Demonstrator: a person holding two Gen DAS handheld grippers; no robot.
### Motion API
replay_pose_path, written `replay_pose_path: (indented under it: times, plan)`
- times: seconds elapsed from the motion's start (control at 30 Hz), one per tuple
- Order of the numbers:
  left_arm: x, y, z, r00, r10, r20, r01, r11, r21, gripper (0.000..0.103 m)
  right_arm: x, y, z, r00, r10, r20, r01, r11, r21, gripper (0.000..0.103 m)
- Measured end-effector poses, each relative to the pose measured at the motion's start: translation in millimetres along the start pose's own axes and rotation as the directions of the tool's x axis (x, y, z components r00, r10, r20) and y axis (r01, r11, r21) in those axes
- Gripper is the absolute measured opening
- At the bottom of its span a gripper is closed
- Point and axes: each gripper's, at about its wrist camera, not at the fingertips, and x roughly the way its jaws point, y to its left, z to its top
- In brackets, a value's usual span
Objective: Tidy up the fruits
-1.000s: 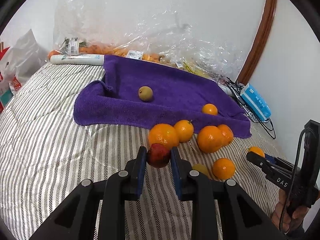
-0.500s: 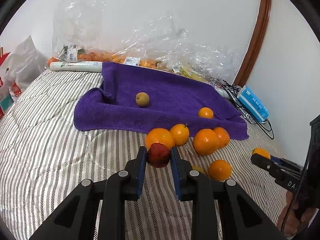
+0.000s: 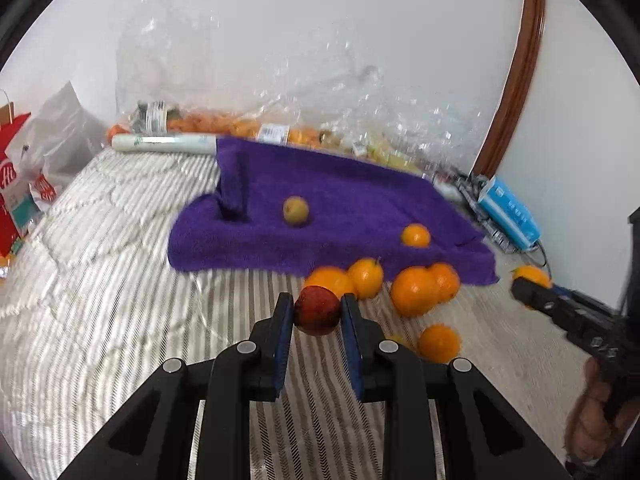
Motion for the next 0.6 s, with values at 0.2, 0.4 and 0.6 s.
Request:
replay_pose_path:
  times: [0.2,0.4,0.6]
  plan:
    - [-8,-7,37,1.000,0.005,0.017,-0.006,1.000,0.015,0.023,0,-3,20,0.999,0.001,0.040,-0.001,1.000,0.006,0.035]
    - [0,-14,67,0.999,-0.005,0.035,0.004,1.000,0.017,0.023,1,-5,50,0.997,-0.005,0.081,0.003,1.000,0.030,0.035]
    - [14,-19,85,0.998,0.005,0.061,-0.007,0.999,0.035,0.023,13,-9,75,0.994,-0.011,0.108,0.008,1.000,0.029,0.035]
